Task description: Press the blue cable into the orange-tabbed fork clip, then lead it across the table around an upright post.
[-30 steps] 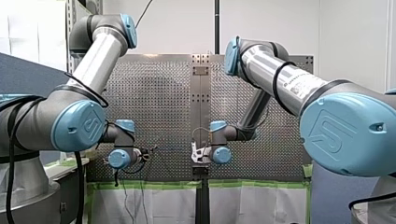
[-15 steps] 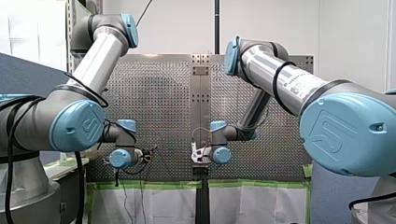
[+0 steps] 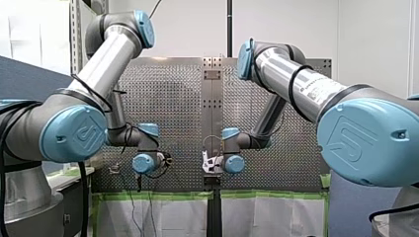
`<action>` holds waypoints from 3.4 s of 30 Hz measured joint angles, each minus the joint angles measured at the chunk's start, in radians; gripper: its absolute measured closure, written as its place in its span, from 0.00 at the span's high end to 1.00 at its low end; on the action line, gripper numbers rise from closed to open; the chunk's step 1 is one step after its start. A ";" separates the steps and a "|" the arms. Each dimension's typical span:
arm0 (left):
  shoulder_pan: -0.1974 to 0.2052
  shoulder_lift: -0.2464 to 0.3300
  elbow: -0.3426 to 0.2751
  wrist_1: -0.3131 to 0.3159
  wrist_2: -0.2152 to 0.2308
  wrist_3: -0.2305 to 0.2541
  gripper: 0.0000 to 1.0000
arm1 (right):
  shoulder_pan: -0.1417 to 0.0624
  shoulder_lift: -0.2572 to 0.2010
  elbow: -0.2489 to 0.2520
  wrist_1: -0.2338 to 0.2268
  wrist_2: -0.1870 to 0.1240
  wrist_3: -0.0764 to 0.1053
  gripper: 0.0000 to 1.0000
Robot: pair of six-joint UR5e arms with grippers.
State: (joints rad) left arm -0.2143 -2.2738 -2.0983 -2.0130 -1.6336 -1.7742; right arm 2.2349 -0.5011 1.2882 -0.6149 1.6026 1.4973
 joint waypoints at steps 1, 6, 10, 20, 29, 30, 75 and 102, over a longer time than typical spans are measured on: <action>-0.008 0.000 0.004 -0.001 -0.008 -0.002 1.00 | 0.000 0.000 0.000 0.000 -0.001 0.001 0.00; -0.052 0.000 0.012 -0.007 -0.052 -0.005 1.00 | 0.000 0.000 0.000 -0.001 -0.006 0.002 0.00; -0.086 0.000 0.013 -0.014 -0.087 -0.005 1.00 | -0.001 0.000 0.000 -0.003 -0.007 0.003 0.00; -0.100 -0.025 0.074 -0.054 -0.135 0.002 1.00 | -0.001 0.001 0.000 -0.003 -0.009 0.002 0.00; -0.096 -0.027 0.141 -0.091 -0.177 0.008 1.00 | -0.001 0.002 0.000 -0.003 -0.010 0.002 0.00; -0.096 -0.028 0.145 -0.094 -0.178 0.008 1.00 | -0.001 0.002 0.000 -0.004 -0.010 0.003 0.00; -0.104 -0.142 0.320 -0.250 -0.239 0.045 1.00 | -0.001 0.004 0.000 -0.003 -0.013 -0.003 0.00; -0.112 -0.141 0.334 -0.262 -0.292 0.117 0.24 | -0.002 0.006 0.000 -0.005 -0.013 -0.005 0.00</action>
State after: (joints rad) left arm -0.3259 -2.4150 -1.7646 -2.2749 -1.9254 -1.6571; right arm 2.2327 -0.4955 1.2881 -0.6199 1.5894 1.4919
